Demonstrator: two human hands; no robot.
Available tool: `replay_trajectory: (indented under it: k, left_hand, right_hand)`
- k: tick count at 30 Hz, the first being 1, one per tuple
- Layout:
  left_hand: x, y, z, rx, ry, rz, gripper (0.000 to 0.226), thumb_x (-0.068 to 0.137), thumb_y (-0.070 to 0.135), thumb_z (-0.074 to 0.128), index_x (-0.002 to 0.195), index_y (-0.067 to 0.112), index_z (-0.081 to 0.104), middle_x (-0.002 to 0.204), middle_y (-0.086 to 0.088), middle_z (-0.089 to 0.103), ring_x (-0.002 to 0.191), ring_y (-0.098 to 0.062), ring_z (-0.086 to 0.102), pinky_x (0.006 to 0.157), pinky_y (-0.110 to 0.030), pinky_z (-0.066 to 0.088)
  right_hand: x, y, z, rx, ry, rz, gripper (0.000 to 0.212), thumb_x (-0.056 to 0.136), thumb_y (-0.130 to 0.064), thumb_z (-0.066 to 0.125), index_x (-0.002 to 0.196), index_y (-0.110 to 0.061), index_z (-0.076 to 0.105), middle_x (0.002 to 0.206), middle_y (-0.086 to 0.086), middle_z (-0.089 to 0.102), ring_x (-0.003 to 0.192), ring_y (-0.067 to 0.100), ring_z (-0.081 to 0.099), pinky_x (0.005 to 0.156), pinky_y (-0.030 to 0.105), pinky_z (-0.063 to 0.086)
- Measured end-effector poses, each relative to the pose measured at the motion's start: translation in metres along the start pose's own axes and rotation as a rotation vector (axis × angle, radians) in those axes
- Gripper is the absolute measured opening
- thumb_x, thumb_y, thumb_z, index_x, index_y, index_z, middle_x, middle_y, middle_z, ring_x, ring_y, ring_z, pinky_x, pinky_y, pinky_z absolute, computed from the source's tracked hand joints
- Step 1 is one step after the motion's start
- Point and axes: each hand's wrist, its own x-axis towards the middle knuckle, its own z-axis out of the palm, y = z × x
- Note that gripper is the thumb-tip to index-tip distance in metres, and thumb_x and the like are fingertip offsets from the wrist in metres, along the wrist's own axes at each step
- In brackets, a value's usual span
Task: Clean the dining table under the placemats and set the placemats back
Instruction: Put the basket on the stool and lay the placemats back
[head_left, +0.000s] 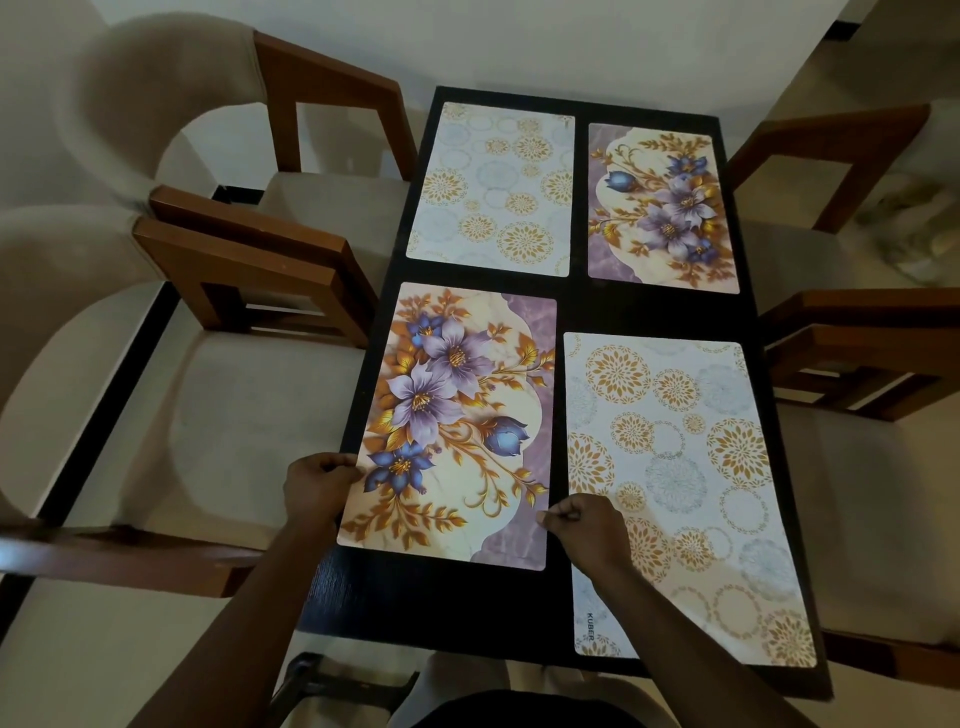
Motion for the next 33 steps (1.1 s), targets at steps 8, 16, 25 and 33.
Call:
replay_trajectory:
  k: [8,16,25,33]
  left_hand:
    - [0.002,0.003,-0.002,0.002,-0.031,-0.01,0.012,0.085,0.003,0.075,0.087,0.013,0.08,0.083,-0.013,0.08,0.08,-0.035,0.079,0.084,-0.057,0.064]
    - [-0.005,0.001,0.001,-0.01,0.009,0.022,0.012,0.085,0.005,0.078,0.087,0.016,0.08,0.086,-0.012,0.08,0.079,-0.033,0.079,0.084,-0.054,0.065]
    - [-0.005,0.003,0.001,0.029,0.031,0.018,0.015,0.085,0.006,0.075,0.084,0.02,0.079,0.086,-0.01,0.08,0.08,-0.032,0.078,0.085,-0.054,0.065]
    - [-0.017,0.008,-0.001,0.114,0.048,0.115,0.014,0.083,0.008,0.08,0.083,0.021,0.078,0.084,-0.008,0.079,0.078,-0.03,0.077,0.085,-0.052,0.064]
  right_hand:
    - [0.001,0.002,0.0,-0.022,-0.007,0.005,0.017,0.087,-0.036,0.084,0.087,-0.019,0.08,0.084,-0.01,0.075,0.075,0.002,0.066,0.06,0.018,0.041]
    - [0.0,0.0,0.0,0.014,-0.008,-0.002,0.014,0.086,-0.033,0.085,0.083,-0.02,0.081,0.083,-0.008,0.077,0.077,0.008,0.069,0.063,0.022,0.045]
    - [-0.005,-0.005,-0.002,0.023,0.001,-0.013,0.018,0.085,-0.032,0.086,0.072,-0.03,0.075,0.079,-0.011,0.074,0.077,0.008,0.069,0.065,0.023,0.045]
    - [-0.009,-0.008,-0.002,-0.003,0.013,-0.008,0.018,0.087,-0.032,0.085,0.075,-0.026,0.072,0.077,-0.014,0.07,0.073,0.002,0.064,0.062,0.02,0.042]
